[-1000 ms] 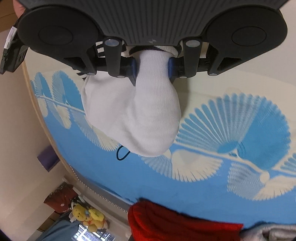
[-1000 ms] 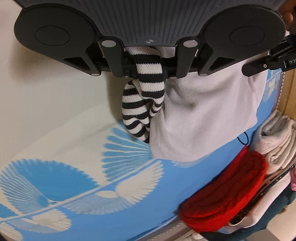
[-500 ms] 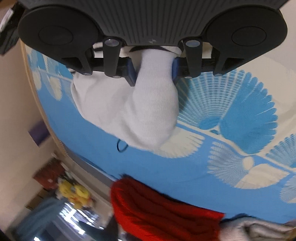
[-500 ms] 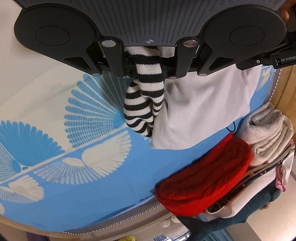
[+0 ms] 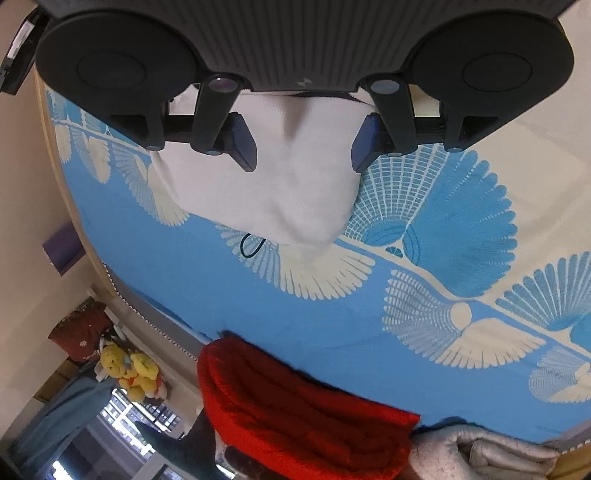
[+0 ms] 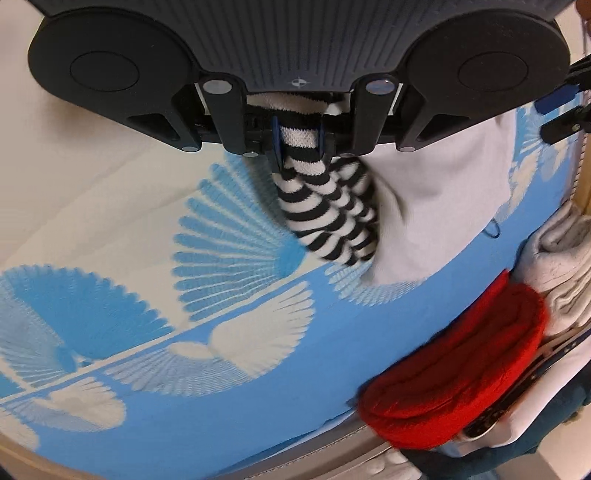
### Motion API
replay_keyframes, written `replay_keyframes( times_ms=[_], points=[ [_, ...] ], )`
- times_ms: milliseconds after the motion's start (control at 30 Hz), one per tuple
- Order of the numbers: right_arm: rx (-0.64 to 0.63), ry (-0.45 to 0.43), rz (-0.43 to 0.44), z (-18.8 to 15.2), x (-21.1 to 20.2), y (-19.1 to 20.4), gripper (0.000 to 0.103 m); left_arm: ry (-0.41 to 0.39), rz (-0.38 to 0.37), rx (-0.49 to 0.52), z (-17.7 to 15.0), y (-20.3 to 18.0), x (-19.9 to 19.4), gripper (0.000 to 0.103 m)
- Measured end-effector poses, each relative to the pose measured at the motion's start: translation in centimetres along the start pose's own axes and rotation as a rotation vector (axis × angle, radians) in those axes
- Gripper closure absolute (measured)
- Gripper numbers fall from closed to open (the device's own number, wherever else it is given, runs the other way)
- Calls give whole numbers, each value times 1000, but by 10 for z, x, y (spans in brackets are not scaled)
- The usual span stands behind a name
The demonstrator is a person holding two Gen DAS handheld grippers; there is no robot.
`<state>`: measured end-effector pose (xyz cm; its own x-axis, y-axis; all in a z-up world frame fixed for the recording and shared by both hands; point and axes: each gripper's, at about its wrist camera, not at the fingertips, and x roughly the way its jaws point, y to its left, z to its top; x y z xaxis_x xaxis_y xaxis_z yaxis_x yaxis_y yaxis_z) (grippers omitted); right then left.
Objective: Fold small clothes
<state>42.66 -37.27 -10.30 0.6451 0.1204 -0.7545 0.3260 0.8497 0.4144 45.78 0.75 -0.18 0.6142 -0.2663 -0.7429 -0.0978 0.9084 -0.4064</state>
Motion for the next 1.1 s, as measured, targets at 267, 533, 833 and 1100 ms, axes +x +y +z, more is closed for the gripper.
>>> replay_keyframes(
  times_ms=[267,533,833,1100],
  points=[
    [-5,-49,42,3,-32,-3,73,-35,-26,47,1,18,-28,62],
    [-223,60,82,-13,-39,16,54,184,-85,175,-29,9,-19,68],
    [-397,219,55,-45,-27,19,96,291,48,311,-58,6,3,57],
    [-369,246,-55,-61,-38,5,85,203,176,408,-77,-19,-25,50]
  ],
)
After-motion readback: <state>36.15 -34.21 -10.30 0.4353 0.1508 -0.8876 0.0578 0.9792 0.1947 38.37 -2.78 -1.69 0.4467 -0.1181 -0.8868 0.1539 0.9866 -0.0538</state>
